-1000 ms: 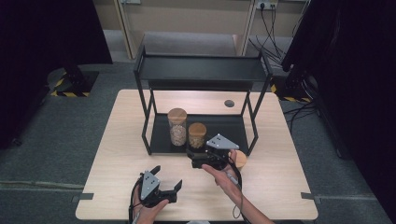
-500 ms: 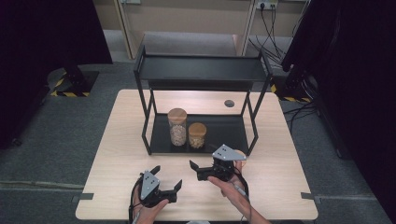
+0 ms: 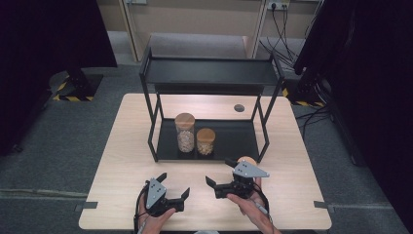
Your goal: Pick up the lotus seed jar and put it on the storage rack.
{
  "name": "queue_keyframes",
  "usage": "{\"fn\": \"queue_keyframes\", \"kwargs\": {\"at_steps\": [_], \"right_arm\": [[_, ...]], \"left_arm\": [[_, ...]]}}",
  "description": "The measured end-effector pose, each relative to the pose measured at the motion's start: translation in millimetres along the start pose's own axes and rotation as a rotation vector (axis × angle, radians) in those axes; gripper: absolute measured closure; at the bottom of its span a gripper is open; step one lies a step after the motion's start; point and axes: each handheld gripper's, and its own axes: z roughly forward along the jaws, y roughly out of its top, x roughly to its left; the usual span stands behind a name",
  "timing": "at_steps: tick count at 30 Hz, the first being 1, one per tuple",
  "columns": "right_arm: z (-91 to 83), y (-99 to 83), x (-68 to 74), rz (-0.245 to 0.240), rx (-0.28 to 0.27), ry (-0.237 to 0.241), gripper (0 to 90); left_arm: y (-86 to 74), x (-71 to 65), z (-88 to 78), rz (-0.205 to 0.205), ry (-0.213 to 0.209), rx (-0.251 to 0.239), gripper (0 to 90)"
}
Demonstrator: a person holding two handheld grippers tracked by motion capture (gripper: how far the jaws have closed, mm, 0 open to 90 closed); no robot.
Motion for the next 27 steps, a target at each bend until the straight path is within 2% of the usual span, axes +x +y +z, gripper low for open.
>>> {"fn": "queue_keyframes", "kwargs": {"at_steps": [15,18,27], "right_arm": [[-21.8,-19.6,-3.0,0.018,-0.037,0.044,2.5],[-23.9,-22.4,-1.4,0.009,-0.035,0.043,2.5],[-30.7,-30.3,-4.6,0.026,-0.040,0.044,2.5]], "left_arm": [[0.4,0.7,-0.9,0.004,0.004,-0.005,1.1],[0.4,0.8,-1.1,0.005,0.005,-0.006,1.1],[0.4,0.7,-1.0,0.005,0.003,-0.004,1.1]]}}
